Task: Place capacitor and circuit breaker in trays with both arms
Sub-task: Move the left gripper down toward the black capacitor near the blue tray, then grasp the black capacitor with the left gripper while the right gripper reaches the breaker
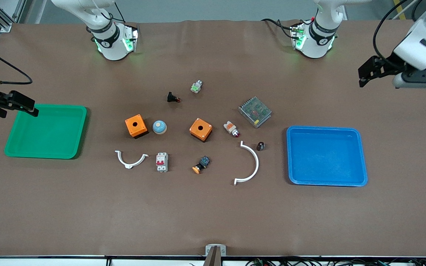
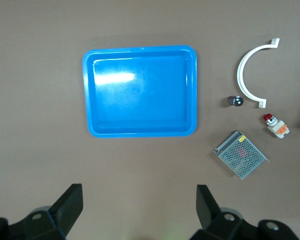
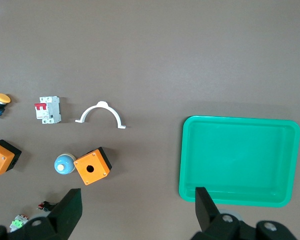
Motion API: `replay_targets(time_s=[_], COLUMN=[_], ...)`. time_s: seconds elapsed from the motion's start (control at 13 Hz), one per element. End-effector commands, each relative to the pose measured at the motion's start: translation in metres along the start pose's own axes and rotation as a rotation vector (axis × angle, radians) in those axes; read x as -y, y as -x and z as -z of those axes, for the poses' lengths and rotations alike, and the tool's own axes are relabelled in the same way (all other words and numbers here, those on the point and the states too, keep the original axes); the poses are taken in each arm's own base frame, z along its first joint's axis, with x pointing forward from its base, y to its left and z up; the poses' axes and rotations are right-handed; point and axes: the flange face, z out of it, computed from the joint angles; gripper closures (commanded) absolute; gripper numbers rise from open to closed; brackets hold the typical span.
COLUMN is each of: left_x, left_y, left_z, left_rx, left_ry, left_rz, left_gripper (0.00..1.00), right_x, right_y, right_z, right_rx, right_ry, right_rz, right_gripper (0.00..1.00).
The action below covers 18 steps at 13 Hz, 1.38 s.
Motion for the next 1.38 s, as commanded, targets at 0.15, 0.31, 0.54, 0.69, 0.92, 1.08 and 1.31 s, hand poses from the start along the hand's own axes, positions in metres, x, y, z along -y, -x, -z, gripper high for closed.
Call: replay_targets(time_s=[0.15,0.31,0.54,0.69,0.92,1.08,1.31], left_x=[-0.074,-0.116,-0.166,-0.194,-0.228,-0.242,-0.245], left_y=[-0.063,-0.080,-0.102,-0.110,-0.106,-0.102,-0.096], left_z=[-0.078,-0.117,-0.187,-0.237,-0.315,-0.351,-0.382], left_rx=[0.036,0.035,0.048,0.057,0.022,0.024,0.017], left_ry=[0.055,0.076,0.097,0.103,0.041,0.048,0.077], left_rz=[0.008,0.086,0.228,0.313,0.425,0.439,0.453], left_gripper=[0.00,0.00,0.00,0.00,0.06,0.17,0.25], right_x=[-0.002,-0.003,-0.024,-0.022,0.020,0.038,0.109], right_y=[0.006,0.005,-0.001,-0.009,-0.037,-0.064,-0.090], right_z=[0.001,-0.003,-0.013,-0.032,-0.084,-0.120,-0.190], right_rx=[0.003,0.009,0.017,0.048,0.088,0.029,0.000], right_ry=[0.005,0.005,0.005,0.006,0.029,-0.031,-0.038], right_rz=[0.001,0.000,-0.010,-0.004,0.058,0.039,0.131], right_gripper=[0.00,0.00,0.00,0.00,0.00,0.00,0.00])
